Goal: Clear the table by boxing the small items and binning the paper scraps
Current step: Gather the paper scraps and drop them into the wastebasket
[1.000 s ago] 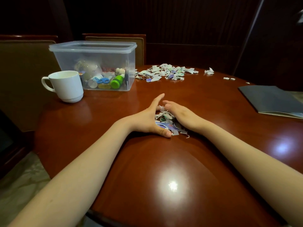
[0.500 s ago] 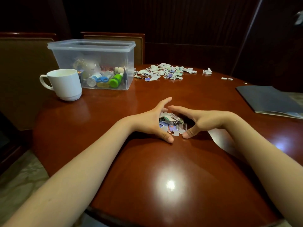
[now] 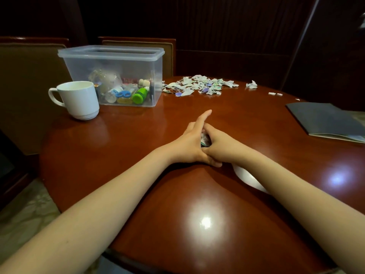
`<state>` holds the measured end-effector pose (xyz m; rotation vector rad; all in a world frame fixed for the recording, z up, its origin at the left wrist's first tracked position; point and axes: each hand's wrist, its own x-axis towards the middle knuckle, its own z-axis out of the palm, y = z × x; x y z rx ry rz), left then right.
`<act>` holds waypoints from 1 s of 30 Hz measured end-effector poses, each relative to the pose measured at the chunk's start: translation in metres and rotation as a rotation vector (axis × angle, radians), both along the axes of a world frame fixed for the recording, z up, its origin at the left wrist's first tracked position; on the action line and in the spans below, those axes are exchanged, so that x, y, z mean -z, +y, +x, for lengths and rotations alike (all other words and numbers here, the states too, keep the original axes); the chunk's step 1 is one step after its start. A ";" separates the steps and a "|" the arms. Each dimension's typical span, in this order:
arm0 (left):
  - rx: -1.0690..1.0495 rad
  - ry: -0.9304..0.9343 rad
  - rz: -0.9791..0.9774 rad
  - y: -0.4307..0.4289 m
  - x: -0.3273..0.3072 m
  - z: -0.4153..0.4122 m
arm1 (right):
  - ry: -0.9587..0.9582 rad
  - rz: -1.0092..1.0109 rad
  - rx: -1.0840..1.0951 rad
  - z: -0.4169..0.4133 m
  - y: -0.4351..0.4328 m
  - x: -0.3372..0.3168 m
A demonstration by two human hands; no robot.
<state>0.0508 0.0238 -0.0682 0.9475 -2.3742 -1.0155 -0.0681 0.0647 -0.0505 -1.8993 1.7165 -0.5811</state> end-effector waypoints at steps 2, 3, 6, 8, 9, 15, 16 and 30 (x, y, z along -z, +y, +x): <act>-0.008 0.040 0.012 0.000 0.001 0.000 | -0.093 0.001 0.018 0.005 0.002 -0.001; -0.012 0.064 0.015 0.000 0.002 0.000 | -0.153 0.012 0.034 0.006 0.003 -0.001; -0.019 0.109 -0.028 -0.001 0.005 0.001 | -0.353 0.065 0.152 0.011 0.002 0.001; -0.014 0.110 -0.049 -0.001 0.007 0.001 | -0.385 0.081 0.235 0.015 0.000 0.002; -0.019 0.108 -0.051 -0.002 0.008 0.001 | -0.393 0.086 0.259 0.016 -0.001 0.001; -0.065 0.082 -0.105 -0.001 0.010 -0.001 | -0.330 0.102 0.240 0.015 0.000 -0.006; -0.074 0.075 -0.127 -0.001 0.010 -0.002 | -0.300 0.087 0.231 0.015 -0.001 -0.006; -0.165 0.000 -0.278 -0.005 0.014 -0.005 | 0.023 -0.025 0.066 0.011 0.004 -0.012</act>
